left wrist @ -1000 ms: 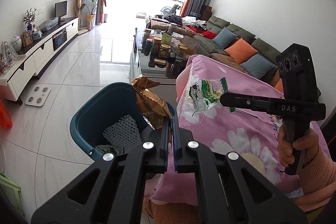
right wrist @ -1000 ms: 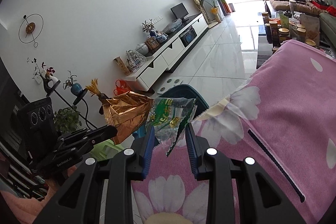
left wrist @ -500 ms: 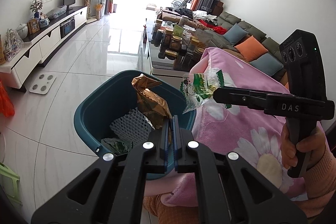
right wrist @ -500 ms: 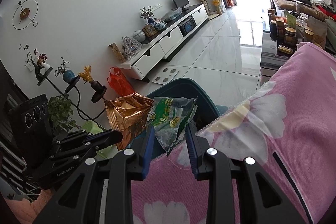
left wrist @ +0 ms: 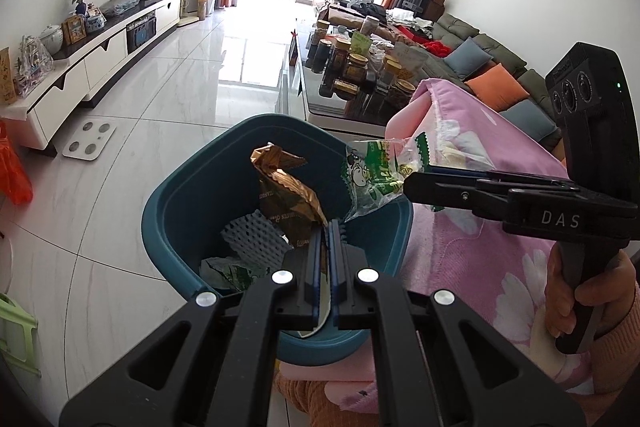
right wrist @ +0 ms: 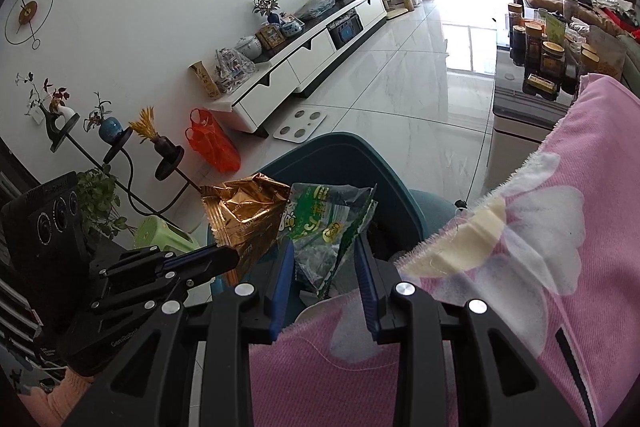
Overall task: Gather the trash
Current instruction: 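Open left tool over the bin while right tool releases the green-printed wrapper into it, then move both open tools back over the orange peels on the blanket, then grasp an orange peel with left tool while right tool grasps the other orange peel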
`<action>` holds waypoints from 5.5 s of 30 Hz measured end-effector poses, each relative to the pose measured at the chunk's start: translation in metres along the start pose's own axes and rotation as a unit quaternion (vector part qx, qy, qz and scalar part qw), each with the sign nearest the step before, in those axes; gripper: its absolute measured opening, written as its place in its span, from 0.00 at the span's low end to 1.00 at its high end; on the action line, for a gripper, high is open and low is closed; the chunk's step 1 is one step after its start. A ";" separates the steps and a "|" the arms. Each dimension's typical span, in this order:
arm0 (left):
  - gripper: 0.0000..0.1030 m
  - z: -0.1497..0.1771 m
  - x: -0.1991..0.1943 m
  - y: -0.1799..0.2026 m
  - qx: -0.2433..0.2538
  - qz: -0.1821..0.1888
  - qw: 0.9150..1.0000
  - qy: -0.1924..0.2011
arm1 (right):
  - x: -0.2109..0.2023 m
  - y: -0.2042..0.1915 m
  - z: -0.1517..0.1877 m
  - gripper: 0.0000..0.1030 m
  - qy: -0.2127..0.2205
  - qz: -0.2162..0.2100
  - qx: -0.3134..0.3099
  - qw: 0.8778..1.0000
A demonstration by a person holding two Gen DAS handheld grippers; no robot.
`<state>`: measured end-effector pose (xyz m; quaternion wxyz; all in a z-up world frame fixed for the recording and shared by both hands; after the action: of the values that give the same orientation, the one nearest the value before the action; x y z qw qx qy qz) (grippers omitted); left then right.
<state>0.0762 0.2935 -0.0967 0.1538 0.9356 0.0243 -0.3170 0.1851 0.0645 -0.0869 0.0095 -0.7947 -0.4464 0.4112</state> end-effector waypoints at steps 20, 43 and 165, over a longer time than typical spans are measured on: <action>0.26 0.003 0.030 -0.018 -0.038 -0.016 0.999 -0.009 | -0.017 0.015 0.003 0.38 0.013 0.008 0.015 1.000; 0.51 0.022 -0.011 0.209 0.151 0.184 0.971 0.022 | -0.232 0.100 0.094 0.48 0.167 0.112 0.082 0.976; 0.16 0.054 -0.005 0.292 0.210 0.196 0.957 -0.038 | -0.293 0.145 0.171 0.14 0.192 0.187 0.153 0.951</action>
<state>0.0828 0.0001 -0.0547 0.0140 0.9205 -0.2323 -0.3137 0.0967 -0.2934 -0.0663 0.1391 -0.9171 -0.2112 0.3082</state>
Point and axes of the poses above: each gripper's, at about its wrist camera, not at the fingertips, and x roughly the way its jaws point, y to its right, z to its underside, the point moved 2 cm from there along x, roughly the way its jaws point, and after that the axes turned 8 degrees about y, right-handed, at the moved point
